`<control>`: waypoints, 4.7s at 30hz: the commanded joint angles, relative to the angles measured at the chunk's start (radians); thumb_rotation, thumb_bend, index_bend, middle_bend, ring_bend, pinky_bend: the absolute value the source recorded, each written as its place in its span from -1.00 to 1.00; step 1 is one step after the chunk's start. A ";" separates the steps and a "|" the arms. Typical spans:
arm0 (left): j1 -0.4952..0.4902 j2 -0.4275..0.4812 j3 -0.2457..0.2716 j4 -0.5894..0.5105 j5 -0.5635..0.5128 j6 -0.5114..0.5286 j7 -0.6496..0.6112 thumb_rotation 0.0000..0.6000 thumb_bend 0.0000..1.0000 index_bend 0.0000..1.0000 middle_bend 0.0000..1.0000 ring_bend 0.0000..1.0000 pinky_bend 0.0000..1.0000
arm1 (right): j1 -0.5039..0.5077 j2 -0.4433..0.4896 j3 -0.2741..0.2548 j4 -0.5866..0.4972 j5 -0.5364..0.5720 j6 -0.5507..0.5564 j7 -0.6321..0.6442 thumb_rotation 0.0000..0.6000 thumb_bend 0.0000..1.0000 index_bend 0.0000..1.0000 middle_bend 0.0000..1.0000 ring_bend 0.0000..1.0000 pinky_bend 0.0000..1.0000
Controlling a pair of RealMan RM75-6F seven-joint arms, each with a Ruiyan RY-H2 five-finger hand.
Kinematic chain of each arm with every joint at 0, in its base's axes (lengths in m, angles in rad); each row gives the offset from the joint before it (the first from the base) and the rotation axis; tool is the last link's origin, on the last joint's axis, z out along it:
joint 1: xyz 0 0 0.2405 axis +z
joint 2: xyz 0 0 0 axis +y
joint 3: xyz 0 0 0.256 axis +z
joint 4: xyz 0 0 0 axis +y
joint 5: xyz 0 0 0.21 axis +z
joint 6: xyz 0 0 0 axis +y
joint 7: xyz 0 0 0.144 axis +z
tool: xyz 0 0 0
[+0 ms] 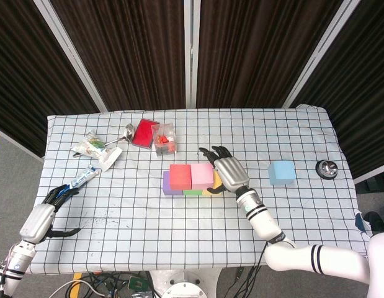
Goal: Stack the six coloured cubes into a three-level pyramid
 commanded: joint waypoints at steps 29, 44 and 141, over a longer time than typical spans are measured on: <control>-0.028 -0.004 0.006 -0.062 0.002 -0.051 0.077 1.00 -1.00 -0.76 -0.64 -0.98 -0.88 | -0.188 0.274 -0.171 0.325 -0.165 -0.181 0.257 1.00 -0.98 -1.00 -0.80 -1.00 -1.00; -0.039 -0.007 0.008 -0.089 -0.001 -0.073 0.123 1.00 -1.00 -0.76 -0.64 -0.98 -0.88 | -0.179 0.214 -0.187 0.505 -0.313 -0.245 0.387 1.00 -0.85 -1.00 -0.68 -1.00 -1.00; -0.019 -0.009 -0.002 -0.034 0.015 0.023 -0.034 1.00 -1.00 -0.76 -0.64 -0.98 -0.87 | 0.485 0.047 0.125 -0.269 0.742 0.350 -0.570 1.00 -0.68 -1.00 0.20 -0.57 -1.00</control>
